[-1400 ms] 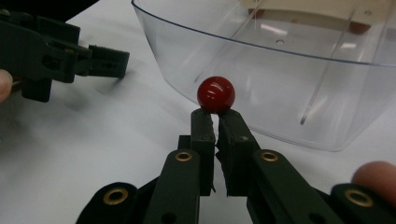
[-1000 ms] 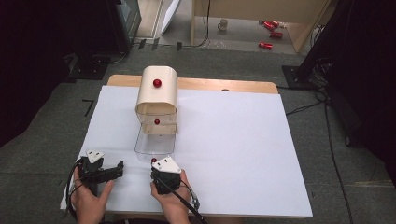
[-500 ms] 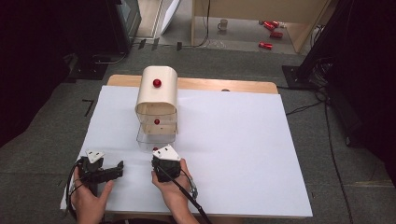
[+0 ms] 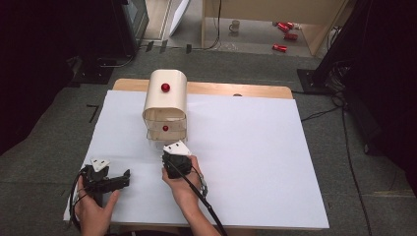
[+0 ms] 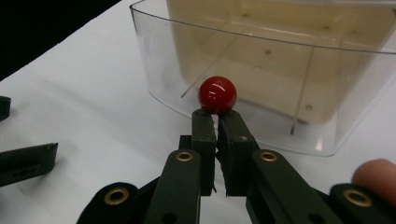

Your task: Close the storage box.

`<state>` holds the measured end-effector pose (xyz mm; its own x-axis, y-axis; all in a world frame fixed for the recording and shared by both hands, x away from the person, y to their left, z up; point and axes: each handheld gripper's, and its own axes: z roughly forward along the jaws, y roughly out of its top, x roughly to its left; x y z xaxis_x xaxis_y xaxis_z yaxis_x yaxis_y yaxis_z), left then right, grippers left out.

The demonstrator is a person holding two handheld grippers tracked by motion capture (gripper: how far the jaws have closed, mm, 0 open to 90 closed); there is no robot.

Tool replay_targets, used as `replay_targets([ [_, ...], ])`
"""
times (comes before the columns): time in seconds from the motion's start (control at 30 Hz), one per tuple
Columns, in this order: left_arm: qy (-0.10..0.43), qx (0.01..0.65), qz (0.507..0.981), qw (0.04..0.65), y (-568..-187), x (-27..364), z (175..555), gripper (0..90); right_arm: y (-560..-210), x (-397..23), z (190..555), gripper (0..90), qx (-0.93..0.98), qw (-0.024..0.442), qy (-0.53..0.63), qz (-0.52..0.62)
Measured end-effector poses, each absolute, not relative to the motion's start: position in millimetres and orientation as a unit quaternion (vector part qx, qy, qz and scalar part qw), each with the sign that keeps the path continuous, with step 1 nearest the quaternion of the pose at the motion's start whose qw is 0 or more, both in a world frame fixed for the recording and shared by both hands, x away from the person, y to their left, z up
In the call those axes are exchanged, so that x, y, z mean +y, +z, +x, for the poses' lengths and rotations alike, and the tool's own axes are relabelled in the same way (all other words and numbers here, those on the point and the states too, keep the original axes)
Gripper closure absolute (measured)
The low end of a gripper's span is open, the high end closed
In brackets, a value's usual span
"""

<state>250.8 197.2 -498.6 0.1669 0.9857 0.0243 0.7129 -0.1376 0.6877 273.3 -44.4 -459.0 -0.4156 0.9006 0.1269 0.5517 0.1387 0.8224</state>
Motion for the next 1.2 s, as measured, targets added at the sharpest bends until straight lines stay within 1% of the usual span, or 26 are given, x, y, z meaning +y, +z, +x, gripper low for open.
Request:
replay_targets([
  [0.47,0.247,0.595,0.714,0.274,-498.5,197.4,250.7,0.0,-460.1,-43.7,295.0,86.0,0.725,0.206,0.419,0.506],
  [1.2,0.246,0.596,0.713,0.275,-498.5,197.3,250.7,0.0,-475.7,-42.6,310.8,84.2,0.732,0.203,0.409,0.505],
])
